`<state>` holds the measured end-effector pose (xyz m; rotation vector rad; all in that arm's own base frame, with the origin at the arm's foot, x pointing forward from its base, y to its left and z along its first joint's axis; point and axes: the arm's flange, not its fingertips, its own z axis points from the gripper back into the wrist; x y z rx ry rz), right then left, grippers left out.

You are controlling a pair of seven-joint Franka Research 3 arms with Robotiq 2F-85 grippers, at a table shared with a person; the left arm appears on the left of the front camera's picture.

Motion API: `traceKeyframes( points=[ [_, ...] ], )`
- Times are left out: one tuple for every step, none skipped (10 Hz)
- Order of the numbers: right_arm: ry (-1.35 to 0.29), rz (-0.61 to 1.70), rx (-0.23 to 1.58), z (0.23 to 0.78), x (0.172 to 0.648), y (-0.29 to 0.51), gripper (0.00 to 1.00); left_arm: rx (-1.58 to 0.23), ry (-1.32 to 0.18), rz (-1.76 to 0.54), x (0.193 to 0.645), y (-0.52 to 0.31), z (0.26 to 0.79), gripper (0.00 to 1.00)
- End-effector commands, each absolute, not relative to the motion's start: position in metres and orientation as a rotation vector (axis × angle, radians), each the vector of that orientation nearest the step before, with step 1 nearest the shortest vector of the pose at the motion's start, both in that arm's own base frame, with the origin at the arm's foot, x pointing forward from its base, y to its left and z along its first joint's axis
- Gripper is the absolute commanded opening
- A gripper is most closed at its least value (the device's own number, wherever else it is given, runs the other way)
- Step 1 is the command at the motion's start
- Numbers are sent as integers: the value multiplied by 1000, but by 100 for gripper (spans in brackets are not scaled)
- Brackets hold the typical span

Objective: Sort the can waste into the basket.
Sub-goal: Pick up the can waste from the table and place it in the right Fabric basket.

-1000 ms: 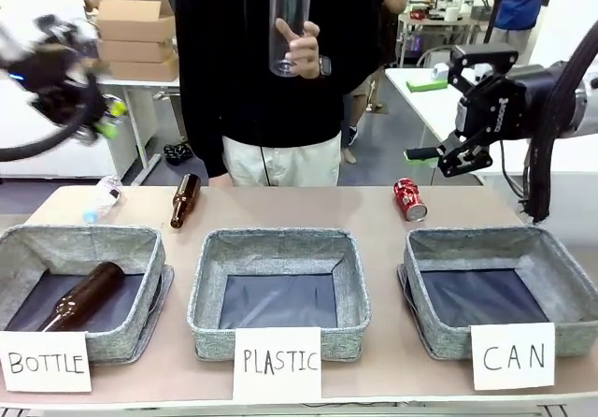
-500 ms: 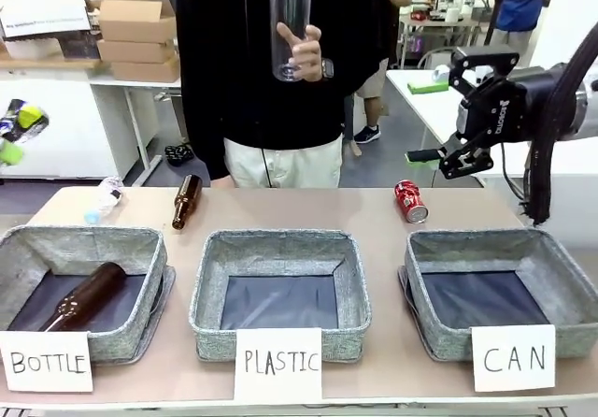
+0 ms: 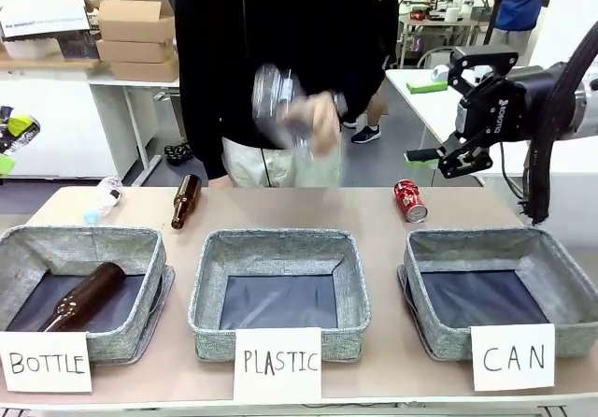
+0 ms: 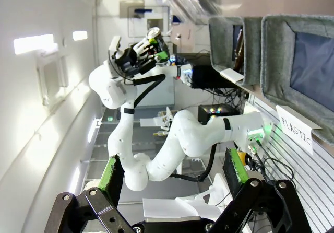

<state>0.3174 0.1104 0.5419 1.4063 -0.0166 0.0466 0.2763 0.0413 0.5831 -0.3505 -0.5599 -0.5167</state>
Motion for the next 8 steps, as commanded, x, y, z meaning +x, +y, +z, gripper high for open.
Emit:
traceKeyframes(
  points=[
    [-17, 47, 1406, 542, 317, 110, 100, -370, -577, -635, 284, 0, 571, 44],
    [-17, 47, 1406, 542, 317, 110, 100, -307, -551, -527, 297, -22, 568, 44],
    [-17, 47, 1406, 542, 317, 110, 100, -354, -557, -559, 277, 29, 580, 44],
    [-17, 47, 1406, 542, 317, 110, 100, -354, -557, -559, 277, 29, 580, 44],
    [-17, 47, 1406, 542, 317, 110, 100, -354, -557, -559, 277, 29, 580, 44],
    [-17, 47, 1406, 542, 317, 110, 100, -354, -557, -559, 277, 29, 580, 44],
    [-17, 47, 1406, 542, 317, 110, 100, -354, -557, -559, 277, 29, 580, 44],
    [-17, 43, 1406, 541, 318, 110, 100, -357, -560, -544, 279, 26, 578, 44]
  ],
)
